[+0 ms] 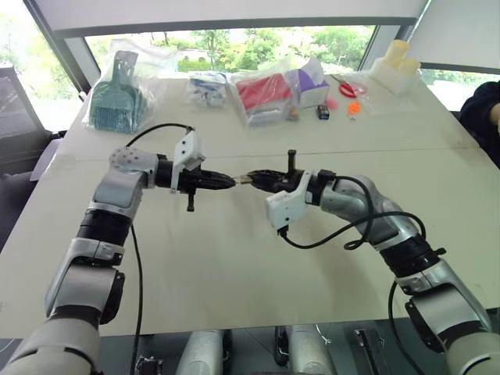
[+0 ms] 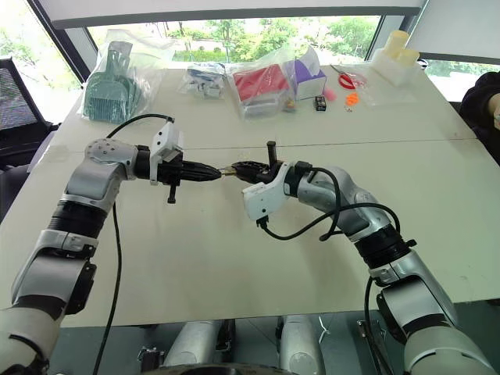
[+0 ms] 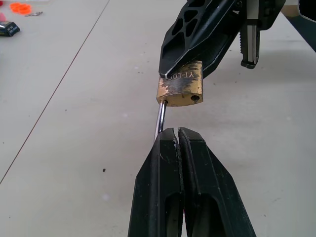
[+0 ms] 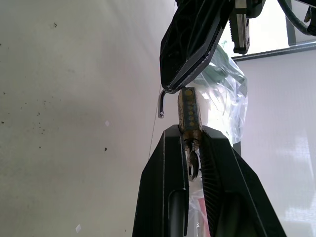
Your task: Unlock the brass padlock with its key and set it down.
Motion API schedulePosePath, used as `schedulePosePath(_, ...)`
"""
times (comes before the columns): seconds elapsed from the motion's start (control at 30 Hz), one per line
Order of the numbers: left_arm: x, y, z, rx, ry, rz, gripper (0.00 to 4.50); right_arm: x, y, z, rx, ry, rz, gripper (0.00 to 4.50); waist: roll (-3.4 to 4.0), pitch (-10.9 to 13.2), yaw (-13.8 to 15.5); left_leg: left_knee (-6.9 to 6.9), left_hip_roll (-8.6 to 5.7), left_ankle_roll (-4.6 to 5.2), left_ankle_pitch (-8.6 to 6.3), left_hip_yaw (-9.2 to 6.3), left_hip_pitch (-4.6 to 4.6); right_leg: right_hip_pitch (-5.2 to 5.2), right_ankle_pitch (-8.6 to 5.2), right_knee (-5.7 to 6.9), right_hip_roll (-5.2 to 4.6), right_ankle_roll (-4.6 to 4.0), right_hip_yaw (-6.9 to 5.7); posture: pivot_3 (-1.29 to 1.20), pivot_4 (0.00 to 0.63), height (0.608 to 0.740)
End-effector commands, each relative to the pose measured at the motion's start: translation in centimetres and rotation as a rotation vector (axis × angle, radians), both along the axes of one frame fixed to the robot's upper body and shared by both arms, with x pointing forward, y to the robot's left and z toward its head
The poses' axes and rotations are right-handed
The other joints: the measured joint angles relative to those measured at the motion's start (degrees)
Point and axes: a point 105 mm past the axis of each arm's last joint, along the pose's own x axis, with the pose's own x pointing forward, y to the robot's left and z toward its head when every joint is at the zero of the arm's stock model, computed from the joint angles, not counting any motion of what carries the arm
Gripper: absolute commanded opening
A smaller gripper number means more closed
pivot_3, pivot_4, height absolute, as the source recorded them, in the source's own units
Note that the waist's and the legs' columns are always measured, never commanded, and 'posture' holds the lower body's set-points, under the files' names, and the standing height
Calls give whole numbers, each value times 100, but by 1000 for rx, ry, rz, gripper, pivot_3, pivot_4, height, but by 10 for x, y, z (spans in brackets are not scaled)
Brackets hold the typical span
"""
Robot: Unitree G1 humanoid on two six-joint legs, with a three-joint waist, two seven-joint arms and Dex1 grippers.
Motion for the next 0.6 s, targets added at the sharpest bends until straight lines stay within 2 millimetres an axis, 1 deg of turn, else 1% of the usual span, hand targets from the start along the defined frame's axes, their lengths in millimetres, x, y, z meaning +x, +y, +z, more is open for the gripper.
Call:
schedulePosePath(0.03, 4, -1, 15, -10, -69, 9, 62, -8, 8, 23, 55, -61, 50, 0, 0, 0, -2, 0, 0, 0, 0, 0, 0, 0, 0, 0, 0, 0, 0, 0, 150, 740)
schedulePosePath(0.13, 7, -1, 18, -24, -80, 24, 62, -8, 8, 23, 58, -59, 49, 0, 0, 0, 2, 0, 0, 1, 0, 0, 0, 0, 0, 0, 0, 0, 0, 0, 150, 740)
schedulePosePath(0.43, 6, 3, 11, -13, -73, 41, 62, -9, 7, 22, 70, -45, 43, 0, 0, 0, -1, 0, 0, 1, -1, 0, 0, 0, 0, 0, 0, 0, 0, 0, 150, 740)
schedulePosePath(0.6, 6, 5, 9, -14, -71, 51, 62, -7, 3, 19, 65, -33, 28, 0, 0, 0, 2, 0, 0, 1, -1, 0, 0, 0, 0, 0, 0, 0, 0, 0, 150, 740)
